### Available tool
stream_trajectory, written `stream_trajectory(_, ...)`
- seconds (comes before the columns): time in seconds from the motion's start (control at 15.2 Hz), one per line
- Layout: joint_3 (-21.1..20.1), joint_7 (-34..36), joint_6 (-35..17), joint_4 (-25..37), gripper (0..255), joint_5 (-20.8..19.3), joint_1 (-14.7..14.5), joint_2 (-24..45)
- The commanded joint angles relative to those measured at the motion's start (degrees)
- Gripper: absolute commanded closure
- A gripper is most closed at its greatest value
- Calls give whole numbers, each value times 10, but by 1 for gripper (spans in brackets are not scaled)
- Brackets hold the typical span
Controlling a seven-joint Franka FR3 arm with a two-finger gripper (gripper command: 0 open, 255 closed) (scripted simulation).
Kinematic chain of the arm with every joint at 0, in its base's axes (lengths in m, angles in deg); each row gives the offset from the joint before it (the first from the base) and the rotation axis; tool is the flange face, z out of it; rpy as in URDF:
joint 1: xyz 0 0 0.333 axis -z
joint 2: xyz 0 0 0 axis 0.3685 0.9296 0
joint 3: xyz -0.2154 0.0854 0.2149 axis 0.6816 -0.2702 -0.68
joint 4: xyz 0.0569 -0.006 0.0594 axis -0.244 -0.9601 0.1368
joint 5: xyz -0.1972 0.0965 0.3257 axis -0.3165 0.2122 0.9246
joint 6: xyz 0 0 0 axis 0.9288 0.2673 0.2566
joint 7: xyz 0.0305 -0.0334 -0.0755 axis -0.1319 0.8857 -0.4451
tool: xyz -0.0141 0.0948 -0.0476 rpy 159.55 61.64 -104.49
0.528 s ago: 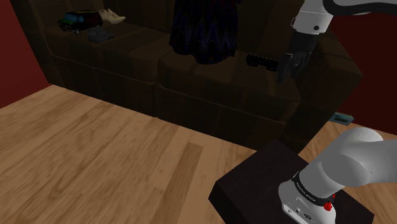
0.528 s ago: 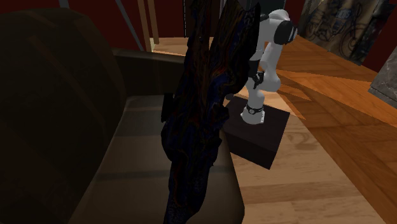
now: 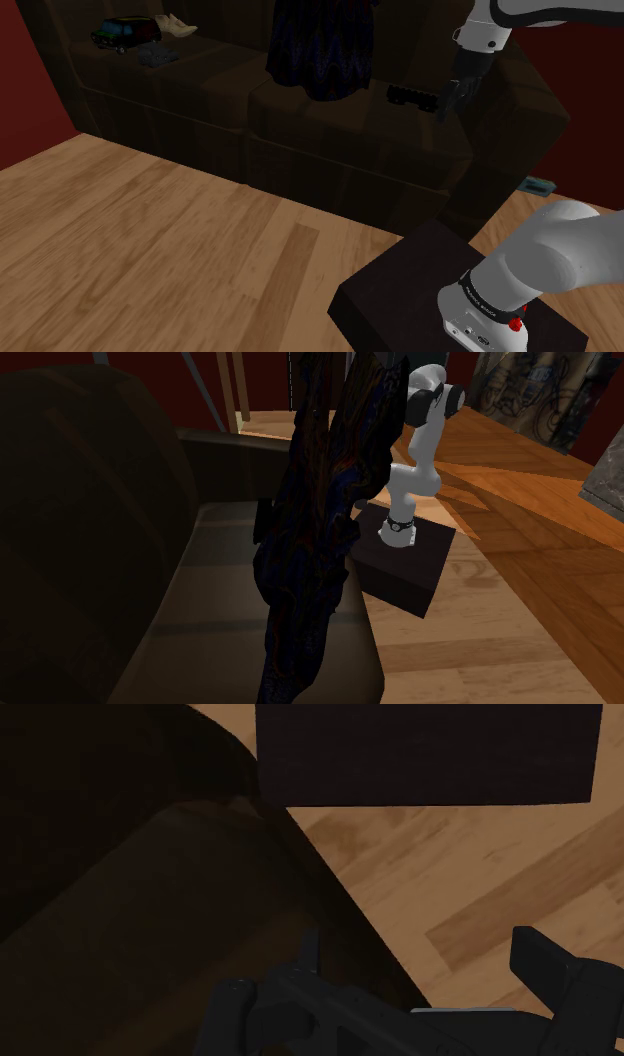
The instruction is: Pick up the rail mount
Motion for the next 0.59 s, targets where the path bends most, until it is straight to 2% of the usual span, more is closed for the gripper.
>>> stream_trajectory(0.0, 23, -38, -18, 16, 0, -13, 1, 28)
stream_trajectory(0.53, 107, -187, -81, 111, 0, -31, -2, 164)
